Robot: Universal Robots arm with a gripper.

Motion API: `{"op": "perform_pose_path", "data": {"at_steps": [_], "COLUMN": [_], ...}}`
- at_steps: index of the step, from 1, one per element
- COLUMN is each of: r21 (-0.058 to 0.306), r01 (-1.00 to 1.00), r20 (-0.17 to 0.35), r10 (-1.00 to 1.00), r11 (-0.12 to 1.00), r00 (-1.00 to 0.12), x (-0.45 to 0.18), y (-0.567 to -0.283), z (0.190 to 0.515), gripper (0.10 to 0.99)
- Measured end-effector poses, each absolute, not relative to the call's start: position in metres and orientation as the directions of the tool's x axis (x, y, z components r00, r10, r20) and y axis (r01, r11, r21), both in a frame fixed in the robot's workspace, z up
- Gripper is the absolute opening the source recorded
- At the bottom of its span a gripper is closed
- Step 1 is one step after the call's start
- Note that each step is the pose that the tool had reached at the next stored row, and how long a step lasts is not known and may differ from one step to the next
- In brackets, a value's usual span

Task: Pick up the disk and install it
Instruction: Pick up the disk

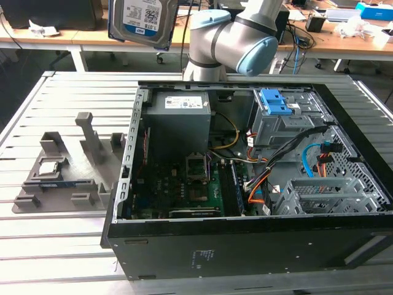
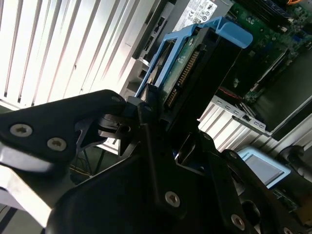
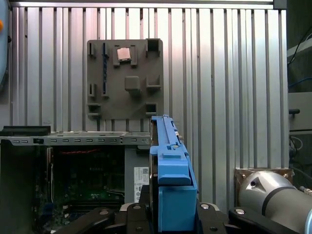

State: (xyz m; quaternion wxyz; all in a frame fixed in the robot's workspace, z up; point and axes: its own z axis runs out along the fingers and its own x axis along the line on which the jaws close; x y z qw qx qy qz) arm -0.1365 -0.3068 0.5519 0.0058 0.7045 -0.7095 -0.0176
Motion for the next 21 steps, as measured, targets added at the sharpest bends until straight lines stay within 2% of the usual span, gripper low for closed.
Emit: {"op": "perform_pose_path", "data": {"at_steps": [21], "r21": [0.033], "r01": [-0.999], "r20": [-0.017], "r10": [-1.0], "r11": [0.007], "r00": [-0.007], "x": [-0.038], "y": [-0.306], "z": [0.552], "gripper": [0.365]}}
